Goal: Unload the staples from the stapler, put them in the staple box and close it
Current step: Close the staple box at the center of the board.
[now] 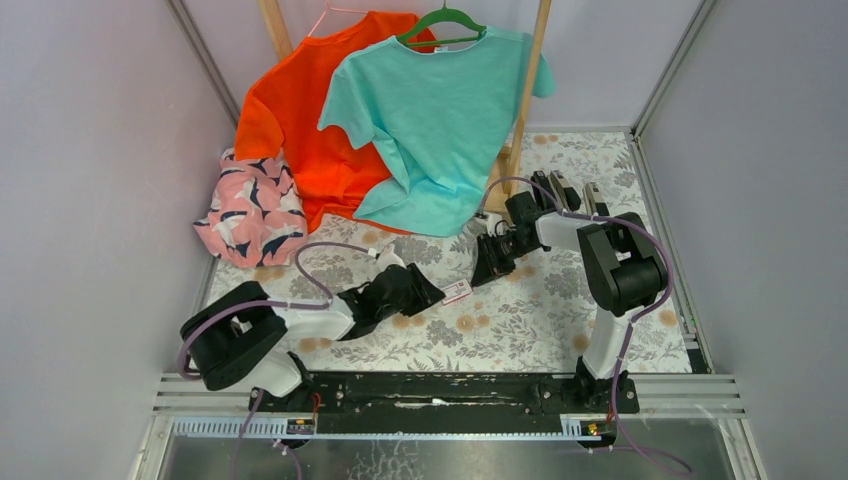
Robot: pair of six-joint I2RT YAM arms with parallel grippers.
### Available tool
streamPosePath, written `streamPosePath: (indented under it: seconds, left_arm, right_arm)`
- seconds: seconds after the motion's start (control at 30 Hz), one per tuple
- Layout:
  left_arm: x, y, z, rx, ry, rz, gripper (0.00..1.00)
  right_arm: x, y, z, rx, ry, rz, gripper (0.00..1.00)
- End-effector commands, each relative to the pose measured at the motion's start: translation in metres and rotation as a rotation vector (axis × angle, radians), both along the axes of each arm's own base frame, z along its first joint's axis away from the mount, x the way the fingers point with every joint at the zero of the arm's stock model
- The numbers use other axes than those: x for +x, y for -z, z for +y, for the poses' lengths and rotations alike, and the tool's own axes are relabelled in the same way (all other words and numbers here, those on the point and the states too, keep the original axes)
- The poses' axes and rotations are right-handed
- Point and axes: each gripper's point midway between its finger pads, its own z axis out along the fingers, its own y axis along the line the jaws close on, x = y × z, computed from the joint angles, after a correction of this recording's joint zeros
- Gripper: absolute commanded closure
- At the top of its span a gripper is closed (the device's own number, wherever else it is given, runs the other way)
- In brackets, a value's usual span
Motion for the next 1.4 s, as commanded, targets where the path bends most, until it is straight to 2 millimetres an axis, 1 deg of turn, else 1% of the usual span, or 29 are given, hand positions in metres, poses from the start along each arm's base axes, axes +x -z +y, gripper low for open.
streamPosePath:
  seconds: [0.0, 0.03, 0.1, 0.13, 0.2, 0.27, 0.4, 0.67, 0.93, 1.13, 1.37]
  left_arm:
    - [-0.003, 0.008, 0.025, 0.072, -0.025, -0.024, 0.60]
    - [-0.006, 0.012, 0.029, 0.088, -0.028, -0.019, 0.64]
    - [-0.008, 0.020, 0.037, 0.120, -0.037, -0.012, 0.75]
    - [-0.009, 0.024, 0.039, 0.133, -0.039, -0.009, 0.79]
    - [-0.008, 0.028, 0.040, 0.147, -0.037, -0.001, 0.82]
    - [-0.008, 0.033, 0.038, 0.173, -0.032, 0.018, 0.83]
    - [-0.003, 0.036, 0.033, 0.183, -0.037, 0.032, 0.83]
    - [0.000, 0.047, 0.035, 0.267, -0.049, 0.086, 0.83]
    - [0.003, 0.046, 0.024, 0.254, -0.023, 0.087, 0.83]
    - [0.005, 0.046, 0.020, 0.258, -0.012, 0.080, 0.83]
    - [0.008, 0.046, 0.013, 0.254, 0.006, 0.079, 0.83]
  right_arm:
    - [0.009, -0.011, -0.002, -0.005, 0.004, -0.053, 0.78]
    - [0.010, -0.009, -0.003, -0.011, 0.008, -0.056, 0.80]
    - [0.012, -0.007, -0.004, -0.021, 0.011, -0.061, 0.86]
    - [0.013, -0.006, -0.003, -0.025, 0.010, -0.061, 0.89]
    - [0.013, -0.004, -0.005, -0.034, 0.011, -0.063, 0.91]
    - [0.015, -0.002, -0.006, -0.044, 0.015, -0.069, 0.91]
    - [0.016, 0.001, -0.007, -0.053, 0.015, -0.068, 0.92]
    - [0.012, 0.007, -0.001, -0.070, -0.011, -0.065, 0.92]
    - [0.008, 0.007, 0.005, -0.063, -0.028, -0.058, 0.92]
    - [0.002, 0.004, 0.011, -0.049, -0.050, -0.052, 0.92]
    - [0.000, 0.003, 0.012, -0.044, -0.056, -0.046, 0.92]
